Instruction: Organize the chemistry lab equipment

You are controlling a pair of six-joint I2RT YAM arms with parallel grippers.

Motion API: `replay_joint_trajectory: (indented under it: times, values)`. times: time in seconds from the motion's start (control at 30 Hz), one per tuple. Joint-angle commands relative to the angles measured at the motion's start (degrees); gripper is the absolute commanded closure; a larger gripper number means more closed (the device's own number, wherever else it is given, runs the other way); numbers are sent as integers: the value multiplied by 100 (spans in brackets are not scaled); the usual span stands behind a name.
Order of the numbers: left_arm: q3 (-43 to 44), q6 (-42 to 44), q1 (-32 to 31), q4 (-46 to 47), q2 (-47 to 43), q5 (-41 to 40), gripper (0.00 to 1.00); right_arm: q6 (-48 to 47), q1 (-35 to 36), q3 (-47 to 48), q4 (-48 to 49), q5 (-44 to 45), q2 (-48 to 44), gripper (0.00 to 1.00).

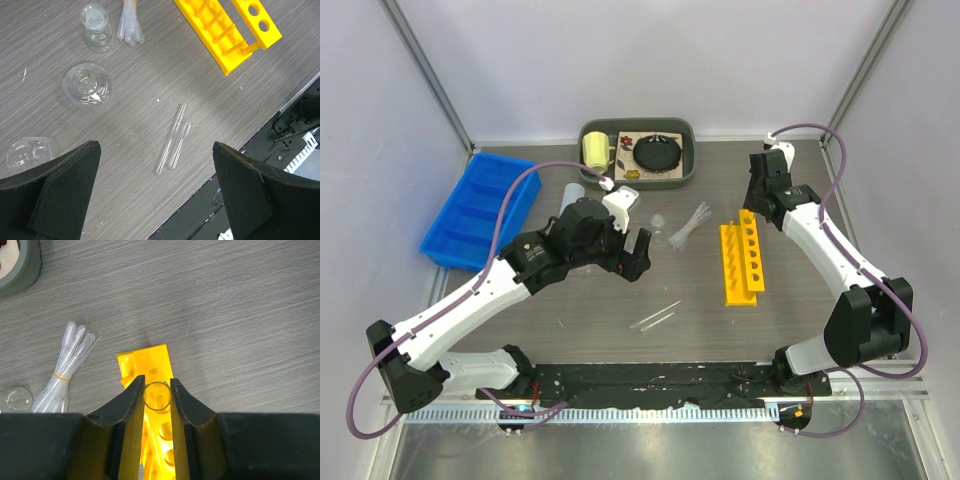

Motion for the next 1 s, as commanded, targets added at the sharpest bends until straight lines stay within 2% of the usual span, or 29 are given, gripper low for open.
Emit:
replay_joint_trajectory:
  times: [0.0,0.13,0.23,0.33,0.4,0.63,0.8,0.97]
  values:
    - [-32,-103,27,212,-71,108,0,-62,61,-19,224,201,-149,78]
    - [-94,-129,27,238,-88,117,0,-18,79,-80,224,219,-140,77]
    - [-120,-138,27,247,-71,126,0,8,96,-89,216,219,-113,72]
    - [-129,-112,19,256,-27,126,0,0,105,-37,163,237,-78,61]
    - [-147,-85,27,256,34,126,0,-26,105,86,67,123,-61,48]
    - [-454,-33,27,353,87,126,0,-159,166,1455,-1039,87,-78,19]
    - [-621,-67,19,441,280,291,2,-176,368,2071,-1804,140,-227,15]
    - [-964,-357,-69,738,562,284,4,-150,693,2047,-2131,175,-579,15]
